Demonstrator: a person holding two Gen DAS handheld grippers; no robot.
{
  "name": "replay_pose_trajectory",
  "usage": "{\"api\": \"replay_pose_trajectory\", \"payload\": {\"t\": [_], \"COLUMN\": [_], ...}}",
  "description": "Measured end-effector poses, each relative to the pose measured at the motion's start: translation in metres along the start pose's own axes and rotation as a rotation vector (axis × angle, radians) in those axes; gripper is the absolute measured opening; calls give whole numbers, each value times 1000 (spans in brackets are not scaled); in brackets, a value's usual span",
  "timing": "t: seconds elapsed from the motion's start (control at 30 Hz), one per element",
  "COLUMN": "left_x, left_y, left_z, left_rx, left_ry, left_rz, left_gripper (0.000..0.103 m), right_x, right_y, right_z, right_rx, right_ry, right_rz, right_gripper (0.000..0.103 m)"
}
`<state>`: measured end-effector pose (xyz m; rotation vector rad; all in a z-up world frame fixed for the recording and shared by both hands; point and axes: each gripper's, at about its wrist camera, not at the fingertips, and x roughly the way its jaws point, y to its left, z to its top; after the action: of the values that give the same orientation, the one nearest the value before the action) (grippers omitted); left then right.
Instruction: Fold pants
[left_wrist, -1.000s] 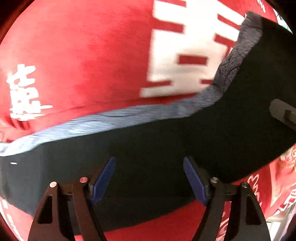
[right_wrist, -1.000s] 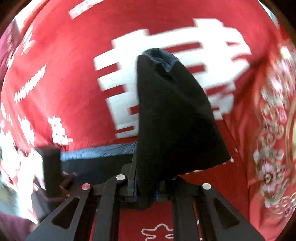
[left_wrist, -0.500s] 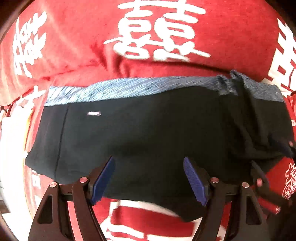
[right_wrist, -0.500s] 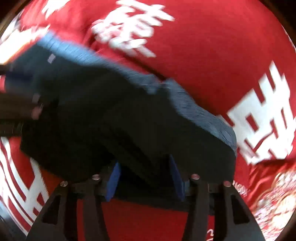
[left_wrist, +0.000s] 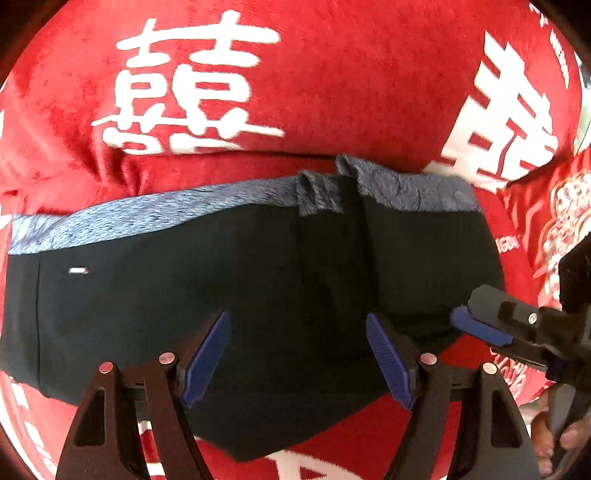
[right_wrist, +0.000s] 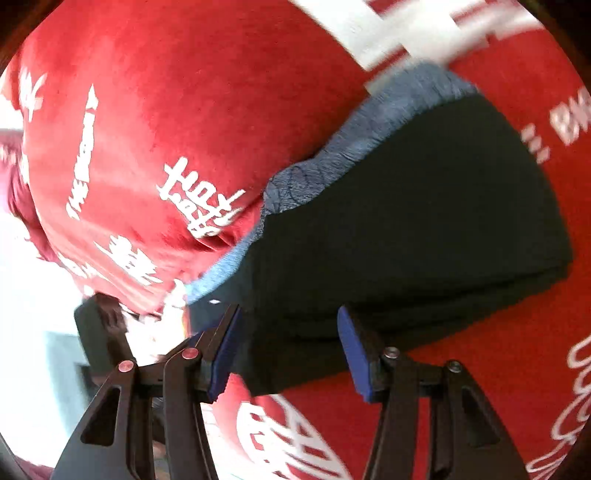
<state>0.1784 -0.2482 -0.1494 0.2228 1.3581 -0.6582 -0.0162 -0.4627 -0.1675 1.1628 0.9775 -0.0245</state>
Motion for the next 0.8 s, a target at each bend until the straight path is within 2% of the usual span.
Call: {"api": "replay_pose_trajectory", "payload": {"t": [0.13,0.23,0.33,0.53,0.57,0.6,0.63,0.7,0.8], "left_x": [33,25,14,27,30,31,28,19,-1], "left_y": [19,17,13,11,10,10,10,9,7], "left_z": [0,-2,-5,0,0,0,0,-2,-13], "left_rx": [-81,-85,-77,-79,-71,-65,-63,-69,-47], "left_ry": [54,41,29,48,49,46,44,37,9], "left_rz": [-11,-17,-33,-41,-36,-30,-28,-50,-53], "left_gripper": [77,78,77,77,77,77,77,77,77], "right_x": [6,14,8,17,21,23,24,22,8], "right_y": [-19,-28,-30,-50,-56,-58,-60,-58,-30], "right_z": [-3,-7,-10,1,1,3,3,3,-4], "right_rx": [101,154,166,272,318,348,373,361,217], "right_ry": [11,29,-3,-52,-58,-59,-55,-55,-7], "right_rz": [61,83,119,172,191,203,204,204,202], "right_gripper": [57,57,57,56,54,25,5,5,4]}}
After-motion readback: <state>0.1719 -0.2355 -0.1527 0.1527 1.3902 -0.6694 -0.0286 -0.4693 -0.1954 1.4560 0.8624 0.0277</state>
